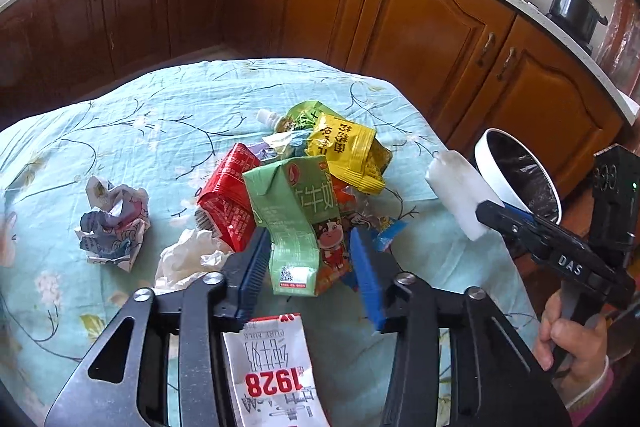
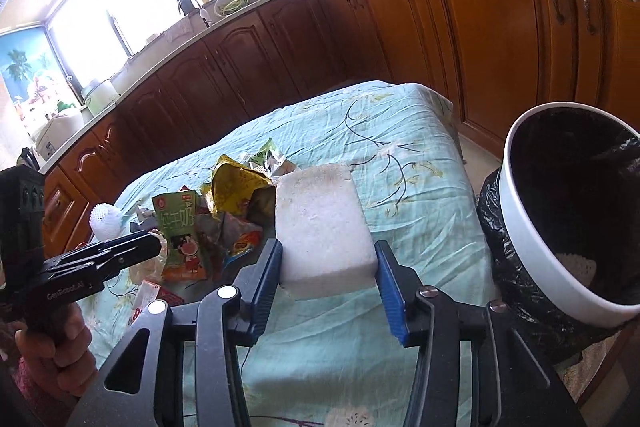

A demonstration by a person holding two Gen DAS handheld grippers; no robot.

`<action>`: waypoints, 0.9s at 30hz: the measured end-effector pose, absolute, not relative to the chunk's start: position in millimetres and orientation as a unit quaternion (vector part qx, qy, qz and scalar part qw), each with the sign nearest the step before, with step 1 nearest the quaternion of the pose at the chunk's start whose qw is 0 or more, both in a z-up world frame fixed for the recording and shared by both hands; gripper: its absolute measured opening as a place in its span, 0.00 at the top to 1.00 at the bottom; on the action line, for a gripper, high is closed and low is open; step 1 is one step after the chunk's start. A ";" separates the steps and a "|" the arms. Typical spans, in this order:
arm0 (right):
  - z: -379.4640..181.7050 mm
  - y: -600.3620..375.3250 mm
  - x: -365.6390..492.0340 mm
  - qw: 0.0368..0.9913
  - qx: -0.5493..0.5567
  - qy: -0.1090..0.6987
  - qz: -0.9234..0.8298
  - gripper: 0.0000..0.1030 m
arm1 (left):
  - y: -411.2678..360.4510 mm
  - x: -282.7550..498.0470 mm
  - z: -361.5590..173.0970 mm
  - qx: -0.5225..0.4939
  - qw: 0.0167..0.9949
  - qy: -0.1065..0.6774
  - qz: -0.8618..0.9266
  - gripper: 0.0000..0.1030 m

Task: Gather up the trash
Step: 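Grasp the green milk carton with the left tool while the right tool grasps the white sponge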

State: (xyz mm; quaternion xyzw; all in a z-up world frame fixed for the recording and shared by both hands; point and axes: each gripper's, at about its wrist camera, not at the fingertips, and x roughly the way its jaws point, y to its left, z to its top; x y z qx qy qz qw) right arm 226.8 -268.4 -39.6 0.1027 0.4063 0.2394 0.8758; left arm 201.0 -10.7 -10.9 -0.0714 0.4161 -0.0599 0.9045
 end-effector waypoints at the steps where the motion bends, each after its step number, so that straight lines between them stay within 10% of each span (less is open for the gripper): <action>1: -39.0 -267.0 226.4 0.876 0.103 0.405 0.240 0.54 | -9.3 205.3 -12.8 -0.074 0.903 0.420 -0.056 0.47; 27: -17.5 -307.3 189.3 0.889 0.144 0.371 0.226 0.54 | -38.8 183.1 13.7 -0.079 0.899 0.404 -0.148 0.63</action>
